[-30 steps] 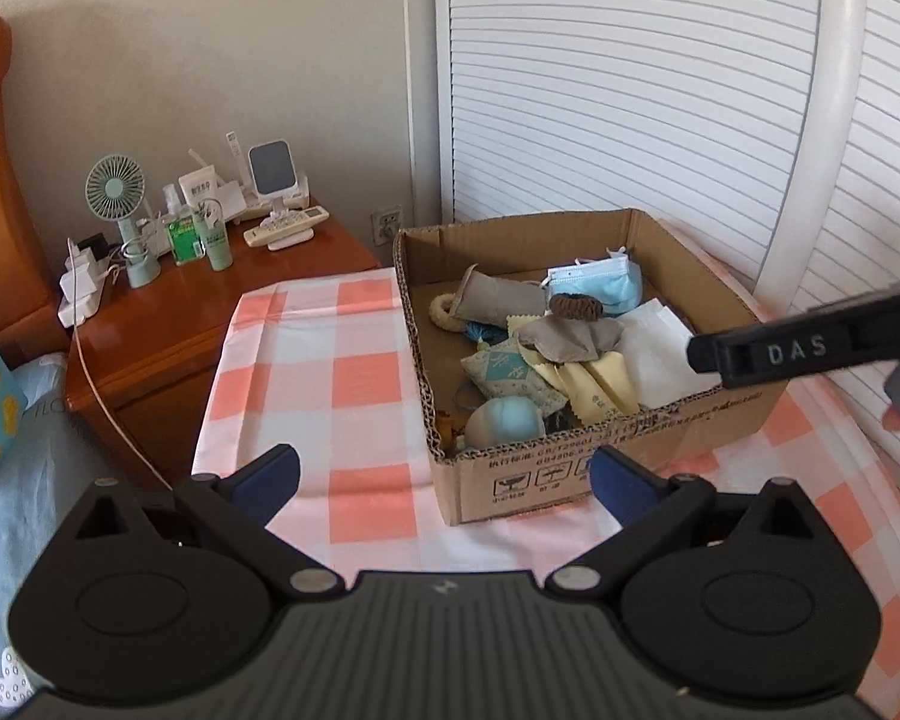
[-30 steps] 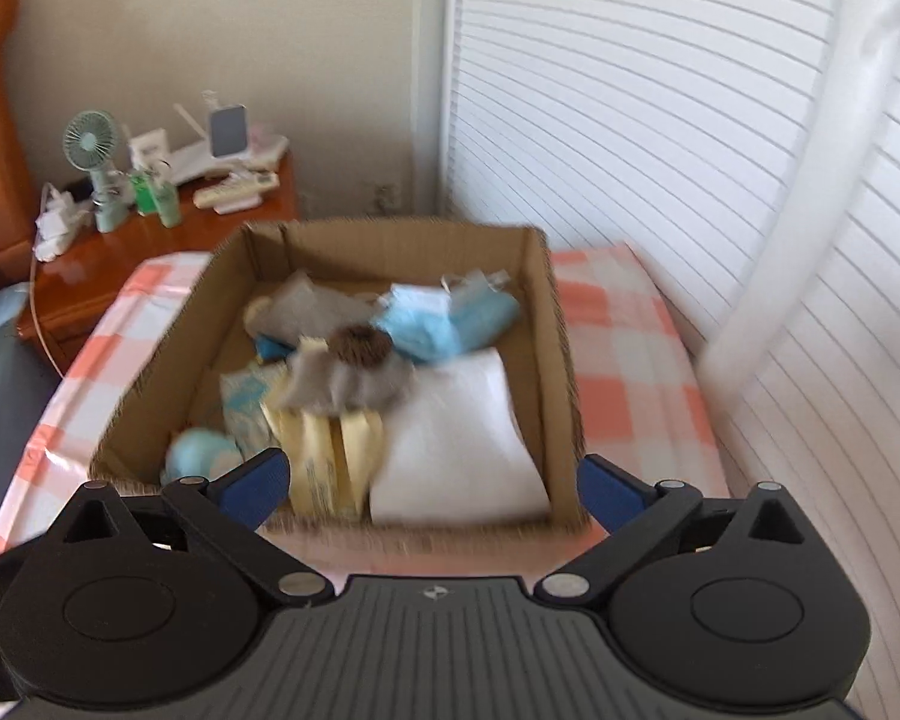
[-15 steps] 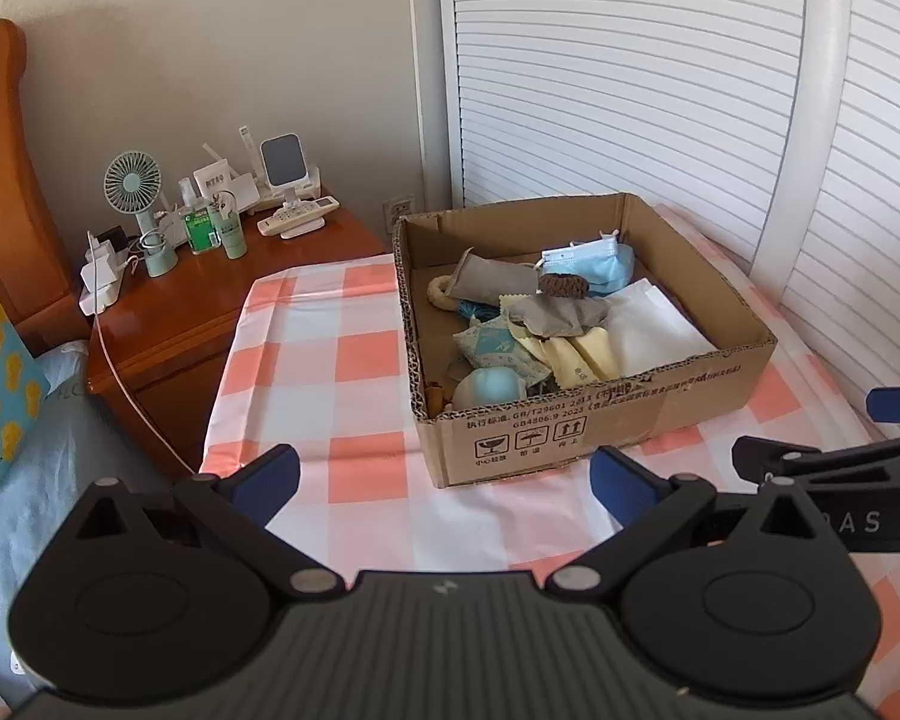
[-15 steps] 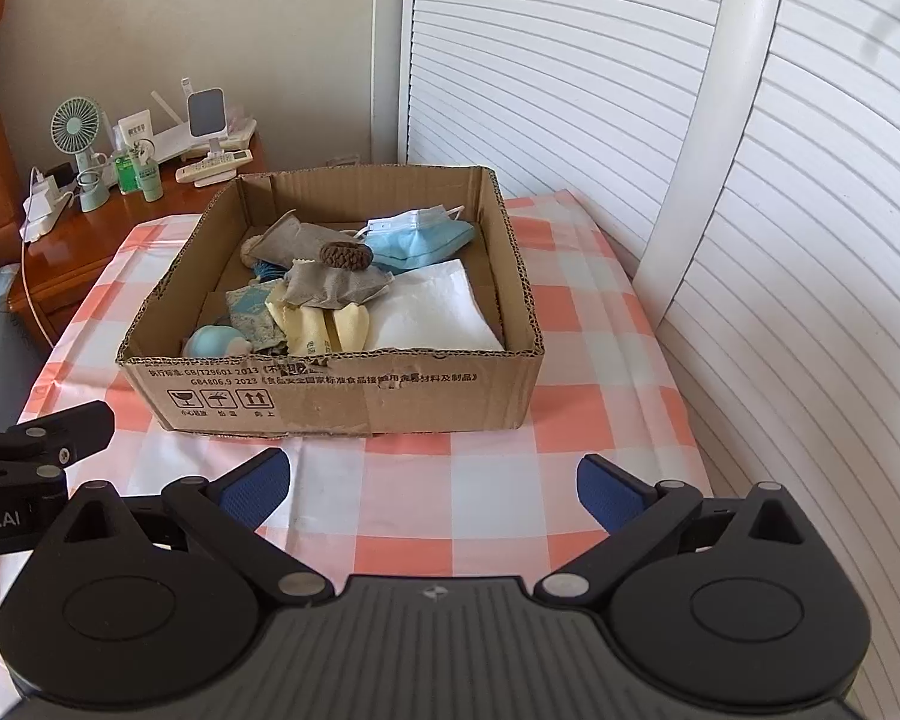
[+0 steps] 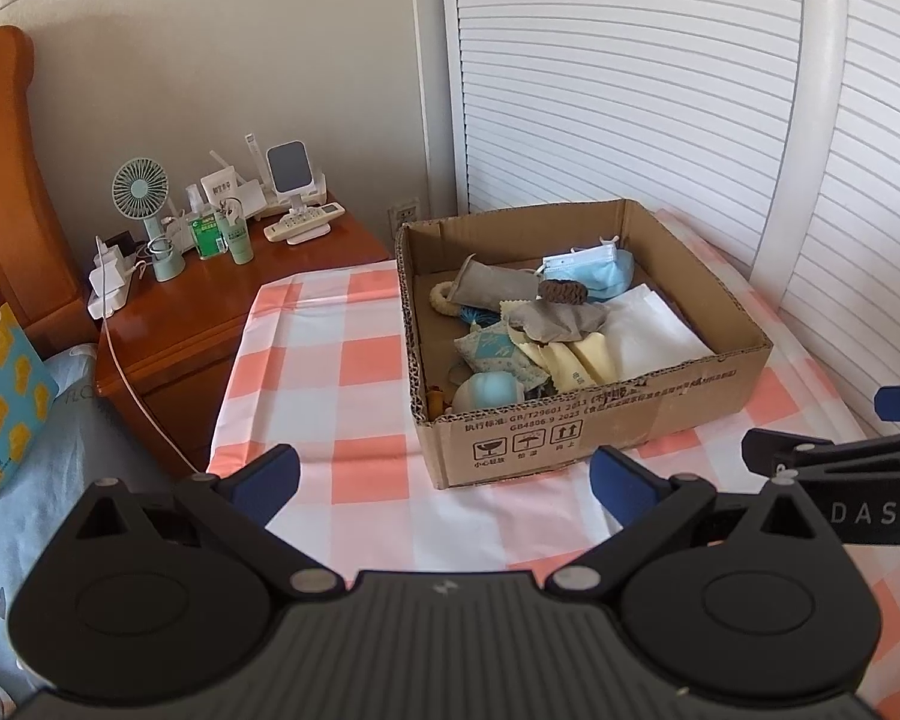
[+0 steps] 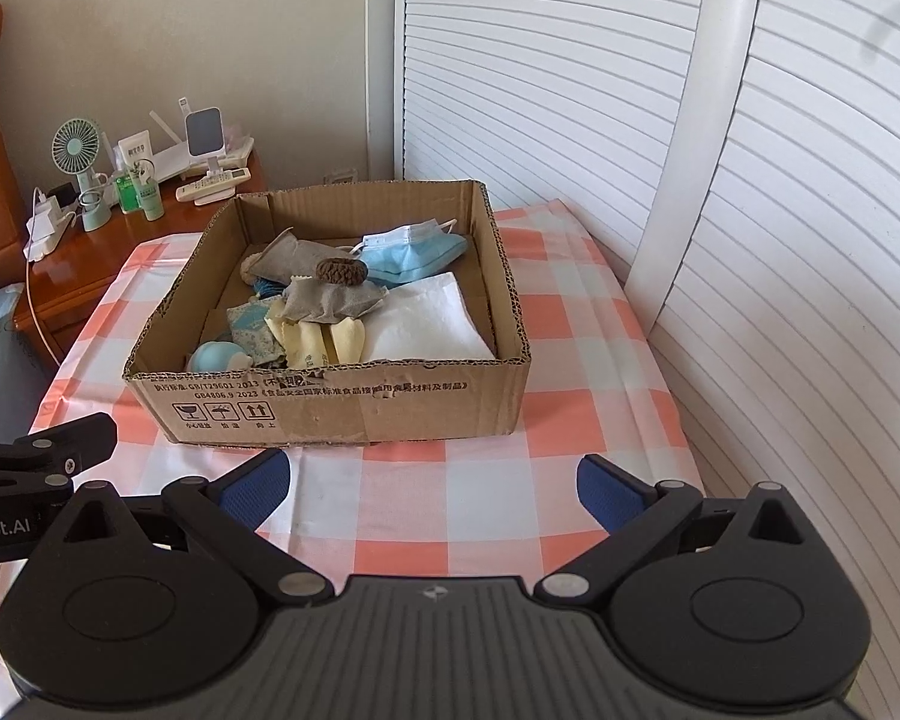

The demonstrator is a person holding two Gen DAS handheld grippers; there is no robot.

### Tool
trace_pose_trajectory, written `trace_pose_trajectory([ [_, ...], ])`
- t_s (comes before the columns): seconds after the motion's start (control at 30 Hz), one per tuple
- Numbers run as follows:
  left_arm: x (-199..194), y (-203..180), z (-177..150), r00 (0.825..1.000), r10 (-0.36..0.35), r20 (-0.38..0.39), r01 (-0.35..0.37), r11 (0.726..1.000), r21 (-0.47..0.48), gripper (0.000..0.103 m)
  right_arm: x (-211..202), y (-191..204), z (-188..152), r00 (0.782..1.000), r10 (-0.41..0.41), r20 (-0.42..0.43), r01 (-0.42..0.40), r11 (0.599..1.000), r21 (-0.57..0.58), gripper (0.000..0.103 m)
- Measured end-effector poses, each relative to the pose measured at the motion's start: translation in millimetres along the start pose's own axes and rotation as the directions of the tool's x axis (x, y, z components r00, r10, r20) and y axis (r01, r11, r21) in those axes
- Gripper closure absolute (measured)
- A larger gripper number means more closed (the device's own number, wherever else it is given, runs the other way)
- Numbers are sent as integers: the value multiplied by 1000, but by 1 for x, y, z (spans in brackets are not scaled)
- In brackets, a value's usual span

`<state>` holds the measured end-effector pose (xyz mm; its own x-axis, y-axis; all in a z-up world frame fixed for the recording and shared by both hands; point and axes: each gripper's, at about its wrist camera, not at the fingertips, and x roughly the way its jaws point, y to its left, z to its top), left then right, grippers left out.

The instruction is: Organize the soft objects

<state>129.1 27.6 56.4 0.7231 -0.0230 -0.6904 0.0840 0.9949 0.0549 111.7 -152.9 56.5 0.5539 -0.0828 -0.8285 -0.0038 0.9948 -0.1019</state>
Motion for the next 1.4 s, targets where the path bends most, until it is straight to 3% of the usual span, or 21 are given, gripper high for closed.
trace_pose_trajectory([
  [1.4, -9, -3, -1, 1000, 10, 5, -10, 1000, 2, 1, -9, -4, -2, 1000, -3, 21, 4, 1000, -6, 0],
])
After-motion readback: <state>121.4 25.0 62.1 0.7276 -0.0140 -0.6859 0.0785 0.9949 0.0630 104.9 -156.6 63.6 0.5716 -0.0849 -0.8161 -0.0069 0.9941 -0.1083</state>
